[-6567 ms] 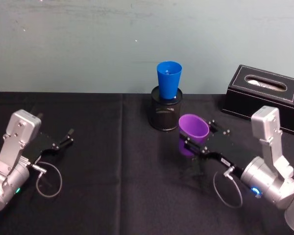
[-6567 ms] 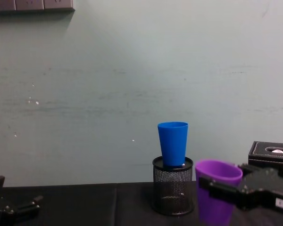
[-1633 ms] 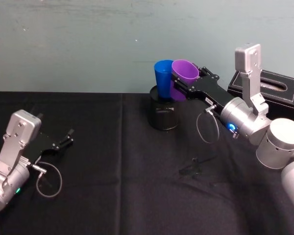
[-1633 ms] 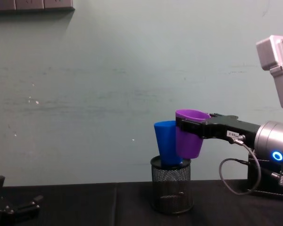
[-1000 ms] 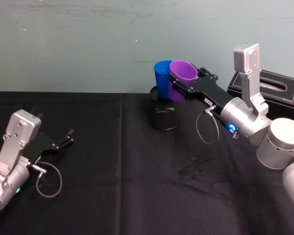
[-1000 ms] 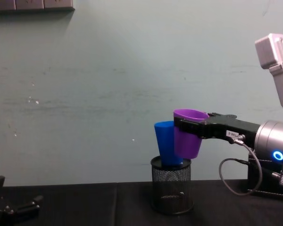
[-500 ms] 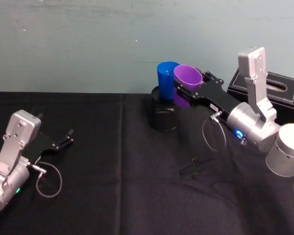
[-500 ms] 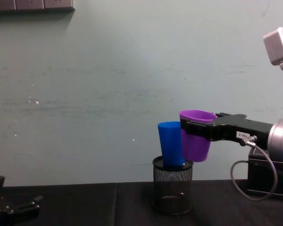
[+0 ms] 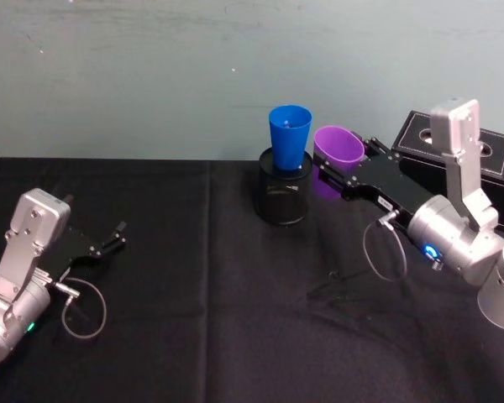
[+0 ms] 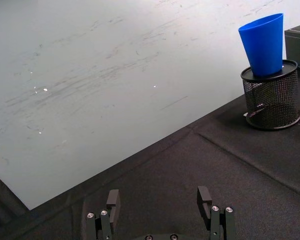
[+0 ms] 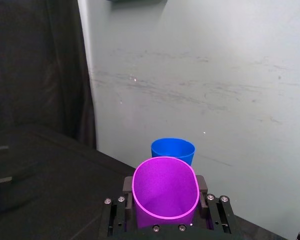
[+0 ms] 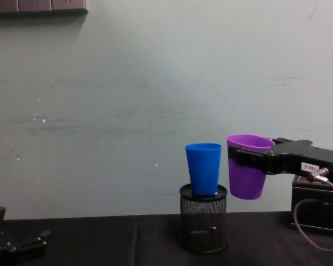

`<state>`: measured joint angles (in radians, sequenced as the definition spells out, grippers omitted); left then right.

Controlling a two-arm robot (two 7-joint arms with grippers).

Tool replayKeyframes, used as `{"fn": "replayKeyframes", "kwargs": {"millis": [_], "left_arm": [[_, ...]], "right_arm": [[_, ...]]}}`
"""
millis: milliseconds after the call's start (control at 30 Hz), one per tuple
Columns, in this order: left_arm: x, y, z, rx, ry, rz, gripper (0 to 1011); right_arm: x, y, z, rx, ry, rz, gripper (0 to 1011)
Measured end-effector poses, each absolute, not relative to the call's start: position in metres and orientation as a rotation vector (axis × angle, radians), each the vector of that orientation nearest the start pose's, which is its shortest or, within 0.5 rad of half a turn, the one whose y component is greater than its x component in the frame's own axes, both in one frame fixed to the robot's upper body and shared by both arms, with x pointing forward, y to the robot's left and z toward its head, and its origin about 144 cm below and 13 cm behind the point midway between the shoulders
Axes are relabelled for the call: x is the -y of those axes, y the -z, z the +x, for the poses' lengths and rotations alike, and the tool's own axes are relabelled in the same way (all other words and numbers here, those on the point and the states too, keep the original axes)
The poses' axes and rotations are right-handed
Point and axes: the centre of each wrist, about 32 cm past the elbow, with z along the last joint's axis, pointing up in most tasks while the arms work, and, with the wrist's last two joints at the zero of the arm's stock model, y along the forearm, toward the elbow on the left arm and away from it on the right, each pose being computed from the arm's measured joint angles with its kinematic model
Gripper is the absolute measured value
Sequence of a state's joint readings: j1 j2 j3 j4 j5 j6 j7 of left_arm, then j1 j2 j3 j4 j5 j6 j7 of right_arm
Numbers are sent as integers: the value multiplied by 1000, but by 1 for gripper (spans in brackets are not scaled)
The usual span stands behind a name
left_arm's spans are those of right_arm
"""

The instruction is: Pick up one cup with a gripper and tap it against the other cup.

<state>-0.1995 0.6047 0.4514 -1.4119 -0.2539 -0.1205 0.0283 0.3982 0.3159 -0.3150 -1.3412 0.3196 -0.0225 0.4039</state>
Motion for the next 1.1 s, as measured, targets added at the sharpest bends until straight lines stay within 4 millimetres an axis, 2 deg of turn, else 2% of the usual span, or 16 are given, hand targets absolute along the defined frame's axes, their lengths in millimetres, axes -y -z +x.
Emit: {"fn": "replayKeyframes", "kwargs": {"millis": [1100], "left_arm": [[-310, -1140, 489, 285, -1248, 304, 1012]], "right_arm": [[249, -1205, 558, 133, 949, -2, 721]]}}
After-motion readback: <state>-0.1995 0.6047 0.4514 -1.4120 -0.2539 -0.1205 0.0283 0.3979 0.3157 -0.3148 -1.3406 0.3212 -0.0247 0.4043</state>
